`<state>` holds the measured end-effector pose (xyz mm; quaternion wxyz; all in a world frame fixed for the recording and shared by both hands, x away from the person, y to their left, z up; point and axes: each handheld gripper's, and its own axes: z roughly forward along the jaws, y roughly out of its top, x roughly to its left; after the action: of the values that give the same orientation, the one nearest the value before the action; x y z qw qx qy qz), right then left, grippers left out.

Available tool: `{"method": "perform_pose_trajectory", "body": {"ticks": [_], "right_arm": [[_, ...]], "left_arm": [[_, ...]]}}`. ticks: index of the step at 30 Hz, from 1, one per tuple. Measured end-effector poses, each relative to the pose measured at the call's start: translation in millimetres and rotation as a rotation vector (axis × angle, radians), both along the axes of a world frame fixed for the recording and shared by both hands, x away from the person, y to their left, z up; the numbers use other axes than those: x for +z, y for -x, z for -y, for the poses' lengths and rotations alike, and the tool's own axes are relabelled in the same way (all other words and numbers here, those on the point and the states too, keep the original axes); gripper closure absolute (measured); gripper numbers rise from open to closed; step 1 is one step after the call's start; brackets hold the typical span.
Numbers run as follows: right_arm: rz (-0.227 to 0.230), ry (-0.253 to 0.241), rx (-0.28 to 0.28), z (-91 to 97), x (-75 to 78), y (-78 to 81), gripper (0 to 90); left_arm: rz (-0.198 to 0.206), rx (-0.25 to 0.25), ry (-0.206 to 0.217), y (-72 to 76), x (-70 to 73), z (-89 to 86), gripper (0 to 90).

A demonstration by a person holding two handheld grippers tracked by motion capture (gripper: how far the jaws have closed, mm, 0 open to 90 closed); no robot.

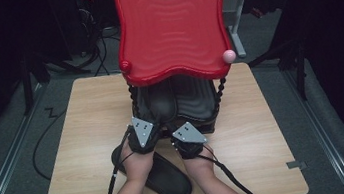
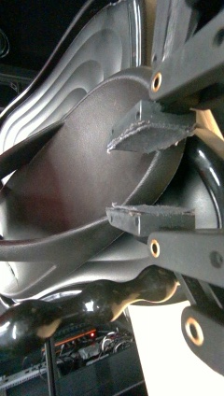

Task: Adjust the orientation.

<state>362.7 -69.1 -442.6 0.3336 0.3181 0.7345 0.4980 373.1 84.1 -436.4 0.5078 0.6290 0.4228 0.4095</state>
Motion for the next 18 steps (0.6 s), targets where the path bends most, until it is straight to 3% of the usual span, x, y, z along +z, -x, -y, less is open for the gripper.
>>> {"method": "perform_pose_trajectory", "body": {"ticks": [5,14,18], "right_arm": [[0.008,-0.005,-0.015,5.9,3.0,-0.9,88.1],[-0.009,-0.010,-0.053,4.0,3.0,-20.2,88.0],[-0.005,-0.006,-0.053,5.2,2.9,-18.1,87.4]], "left_arm": [[0.005,0.005,-0.008,-3.9,0.2,1.3,63.6],[-0.012,0.009,0.023,-5.6,-2.8,-2.7,59.6],[-0.013,0.013,0.019,-7.9,-2.6,-1.5,60.4]]}}
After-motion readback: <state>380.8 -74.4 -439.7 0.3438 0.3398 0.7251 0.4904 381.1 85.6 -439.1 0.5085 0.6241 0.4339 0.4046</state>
